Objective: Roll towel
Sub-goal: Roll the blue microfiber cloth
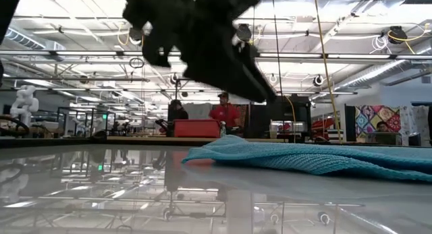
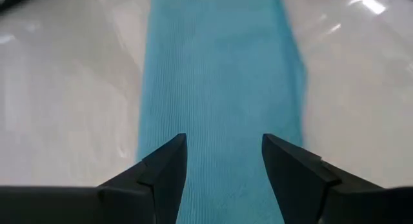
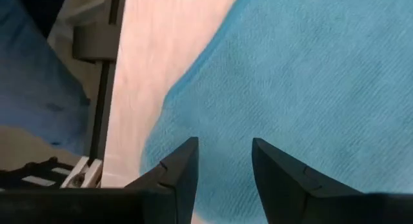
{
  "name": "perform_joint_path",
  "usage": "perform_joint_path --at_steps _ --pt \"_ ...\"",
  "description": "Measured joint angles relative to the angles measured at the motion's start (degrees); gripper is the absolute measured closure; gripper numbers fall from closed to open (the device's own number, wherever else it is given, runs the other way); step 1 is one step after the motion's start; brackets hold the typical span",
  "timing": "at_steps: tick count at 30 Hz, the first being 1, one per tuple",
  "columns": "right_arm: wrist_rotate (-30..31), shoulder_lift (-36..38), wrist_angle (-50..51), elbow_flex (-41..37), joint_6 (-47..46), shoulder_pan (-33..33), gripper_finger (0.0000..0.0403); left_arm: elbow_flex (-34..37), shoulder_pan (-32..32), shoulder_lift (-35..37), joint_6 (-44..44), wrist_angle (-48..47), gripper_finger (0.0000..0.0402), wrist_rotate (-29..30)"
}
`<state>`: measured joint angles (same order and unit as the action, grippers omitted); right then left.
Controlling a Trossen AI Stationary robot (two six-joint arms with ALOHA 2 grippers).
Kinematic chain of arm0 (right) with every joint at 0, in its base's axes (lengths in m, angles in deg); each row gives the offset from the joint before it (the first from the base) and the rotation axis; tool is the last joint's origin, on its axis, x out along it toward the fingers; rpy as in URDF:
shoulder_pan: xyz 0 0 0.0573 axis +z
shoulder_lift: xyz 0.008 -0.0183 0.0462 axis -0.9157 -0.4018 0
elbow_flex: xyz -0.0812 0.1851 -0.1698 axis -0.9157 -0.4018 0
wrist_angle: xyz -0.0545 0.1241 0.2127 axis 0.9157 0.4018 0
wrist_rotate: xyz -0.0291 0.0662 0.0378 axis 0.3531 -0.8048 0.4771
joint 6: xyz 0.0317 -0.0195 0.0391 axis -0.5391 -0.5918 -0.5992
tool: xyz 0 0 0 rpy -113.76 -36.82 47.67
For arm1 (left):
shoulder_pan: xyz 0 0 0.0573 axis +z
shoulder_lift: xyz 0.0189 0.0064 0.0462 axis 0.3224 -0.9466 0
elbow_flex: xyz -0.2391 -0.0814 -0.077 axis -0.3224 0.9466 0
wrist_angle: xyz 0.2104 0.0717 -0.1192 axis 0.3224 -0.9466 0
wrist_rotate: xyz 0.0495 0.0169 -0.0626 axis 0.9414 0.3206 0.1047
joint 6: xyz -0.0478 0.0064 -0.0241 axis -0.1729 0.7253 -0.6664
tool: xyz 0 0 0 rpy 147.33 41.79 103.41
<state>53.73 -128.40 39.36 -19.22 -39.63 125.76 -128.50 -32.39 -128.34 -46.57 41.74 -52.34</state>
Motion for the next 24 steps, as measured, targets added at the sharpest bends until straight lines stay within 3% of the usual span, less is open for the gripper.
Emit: perform_joint_path --at_steps 11,24 --pt "-0.53 -7.73 -6.10 0.12 8.07 -5.92 0.0269 0.02 4.82 -5.64 1.63 -1.70 0.0194 0.23" --pt "0.91 -12.09 -19.41 0.09 25.89 -23.51 0.0269 0.01 15.32 -5.14 25.62 -0.57 0.0194 18.61"
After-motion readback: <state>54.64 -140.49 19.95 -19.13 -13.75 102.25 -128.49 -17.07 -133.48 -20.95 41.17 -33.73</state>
